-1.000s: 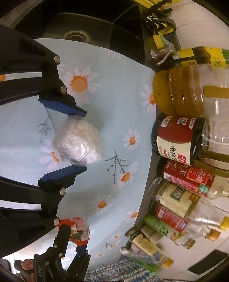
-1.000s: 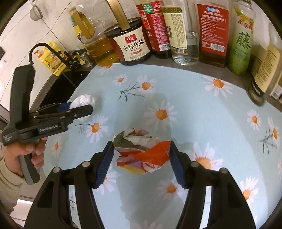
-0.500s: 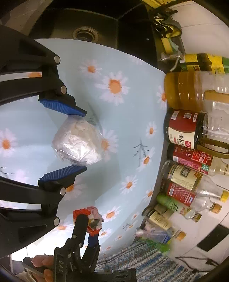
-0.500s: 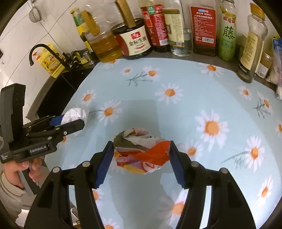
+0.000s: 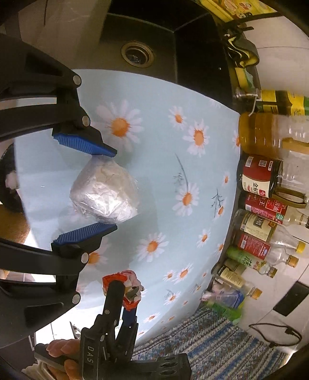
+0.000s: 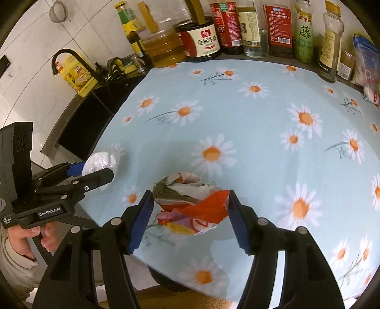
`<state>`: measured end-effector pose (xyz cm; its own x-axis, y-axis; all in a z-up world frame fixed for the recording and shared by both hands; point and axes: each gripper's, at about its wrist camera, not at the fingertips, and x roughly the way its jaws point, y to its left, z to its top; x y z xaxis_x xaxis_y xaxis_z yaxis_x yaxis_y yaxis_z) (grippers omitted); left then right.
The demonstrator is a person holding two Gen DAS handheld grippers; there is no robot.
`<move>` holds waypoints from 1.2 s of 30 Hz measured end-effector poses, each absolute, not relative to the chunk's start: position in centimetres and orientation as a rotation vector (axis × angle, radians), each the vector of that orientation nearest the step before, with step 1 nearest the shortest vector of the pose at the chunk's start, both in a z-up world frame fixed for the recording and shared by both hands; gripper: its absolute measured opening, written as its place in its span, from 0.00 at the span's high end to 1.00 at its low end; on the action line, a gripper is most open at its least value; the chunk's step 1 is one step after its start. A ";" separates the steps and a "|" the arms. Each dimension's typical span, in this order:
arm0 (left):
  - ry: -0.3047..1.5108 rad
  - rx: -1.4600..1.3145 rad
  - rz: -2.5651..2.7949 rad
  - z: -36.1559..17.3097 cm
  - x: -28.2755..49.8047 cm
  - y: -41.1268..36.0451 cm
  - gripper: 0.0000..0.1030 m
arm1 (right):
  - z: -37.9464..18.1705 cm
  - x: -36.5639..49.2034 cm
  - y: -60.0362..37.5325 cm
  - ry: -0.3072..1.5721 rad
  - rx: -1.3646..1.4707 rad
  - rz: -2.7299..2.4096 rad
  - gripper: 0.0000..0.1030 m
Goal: Collect trash
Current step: 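Lift the wrapper and plastic bundle and carry both down over the bin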
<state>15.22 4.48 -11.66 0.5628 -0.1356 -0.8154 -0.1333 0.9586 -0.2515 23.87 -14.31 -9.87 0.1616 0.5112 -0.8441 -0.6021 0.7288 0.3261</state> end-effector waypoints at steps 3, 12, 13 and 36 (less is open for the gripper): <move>0.972 -0.304 -0.021 -11.6 13.4 4.4 0.48 | -9.7 21.9 -14.1 1.159 -0.088 0.794 0.39; 0.969 -0.321 -0.065 -11.9 9.0 4.3 0.48 | -9.9 17.4 -13.8 1.168 -0.067 0.800 0.39; 0.970 -0.326 -0.067 -12.0 8.6 4.2 0.48 | -9.9 16.9 -13.8 1.169 -0.068 0.809 0.39; 1.165 -0.446 -0.105 -22.0 -1.9 2.5 0.48 | -15.1 9.0 -14.2 1.334 -0.034 0.901 0.39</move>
